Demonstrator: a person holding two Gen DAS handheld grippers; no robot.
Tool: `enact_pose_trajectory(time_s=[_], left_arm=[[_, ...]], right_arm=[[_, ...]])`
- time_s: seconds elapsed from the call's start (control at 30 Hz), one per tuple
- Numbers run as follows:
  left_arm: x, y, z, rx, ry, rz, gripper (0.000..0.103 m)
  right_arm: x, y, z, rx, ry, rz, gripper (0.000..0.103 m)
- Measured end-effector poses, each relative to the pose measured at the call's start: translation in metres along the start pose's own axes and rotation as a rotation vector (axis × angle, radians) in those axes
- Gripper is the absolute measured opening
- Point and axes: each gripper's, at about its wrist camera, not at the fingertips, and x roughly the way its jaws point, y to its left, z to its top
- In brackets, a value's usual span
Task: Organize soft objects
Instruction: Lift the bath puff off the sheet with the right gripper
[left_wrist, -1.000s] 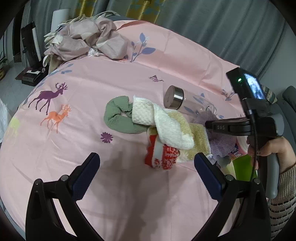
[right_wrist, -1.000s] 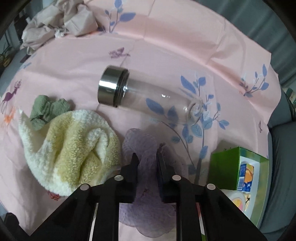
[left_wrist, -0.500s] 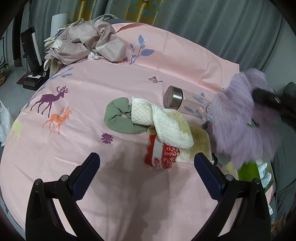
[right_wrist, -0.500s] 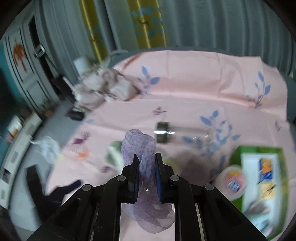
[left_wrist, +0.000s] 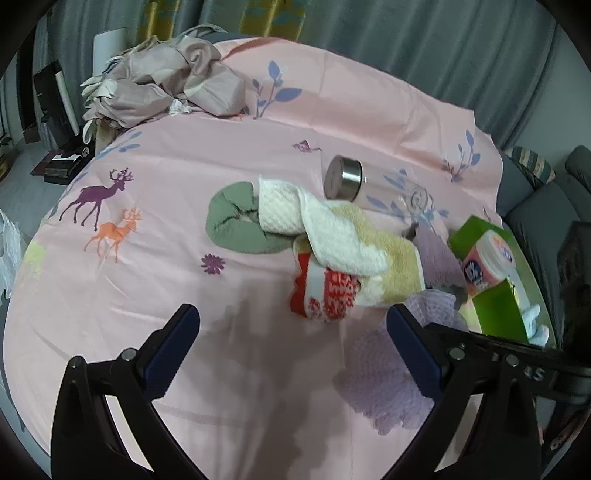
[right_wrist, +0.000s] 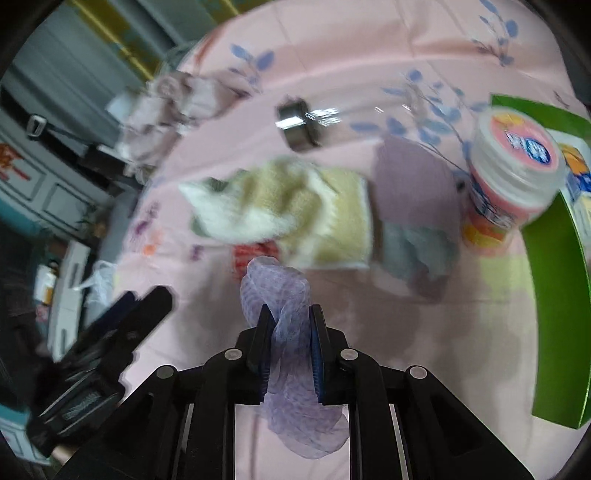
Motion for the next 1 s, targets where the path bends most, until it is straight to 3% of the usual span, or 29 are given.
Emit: enact_pose_trajectory(time_s=[0.03, 0.1, 0.17, 0.2, 0.37, 0.43, 0.6, 0.73, 0.8, 1.0], left_arm=[[0.001, 0.000, -0.001, 0.004, 0.006, -0.002, 0.100], [0.002, -0.001, -0.003, 0.013, 0.013, -0.008, 0.099], [0.002, -0.003, -0.004, 0.019, 0.018, -0.017, 0.098], [0.001, -0.004, -0.005, 0.019, 0.020, -0.022, 0.096], [0.002, -0.012, -0.011, 0.011, 0.077, -0.097, 0.086], [0.004, -0.017, -0.014, 0.021, 0.096, -0.116, 0.075], [0.013, -0.034, -0.026, 0.040, 0.140, -0.158, 0.063], [0.025, -0.043, -0.032, 0.028, 0.188, -0.211, 0.042], [0.034, -0.045, -0.035, 0.011, 0.223, -0.224, 0.035], [0.049, -0.045, -0.041, -0.014, 0.260, -0.222, 0.027]], right_arm=[[-0.001, -0.002, 0.000, -0.001, -0.003, 0.001, 0.031], [-0.007, -0.004, 0.000, 0.003, -0.025, -0.003, 0.058], [-0.018, -0.007, -0.002, -0.002, -0.067, -0.017, 0.073], [-0.023, -0.006, -0.002, -0.008, -0.089, -0.026, 0.075], [-0.035, -0.012, -0.005, -0.013, -0.101, 0.019, 0.075], [-0.034, -0.016, -0.005, 0.004, -0.094, 0.035, 0.075], [-0.016, -0.022, -0.007, 0.042, -0.024, 0.063, 0.075], [0.000, -0.023, -0.009, 0.045, 0.021, 0.059, 0.075], [0.005, -0.023, -0.010, 0.033, 0.032, 0.042, 0.075], [0.023, -0.025, -0.012, 0.044, 0.075, 0.045, 0.074]])
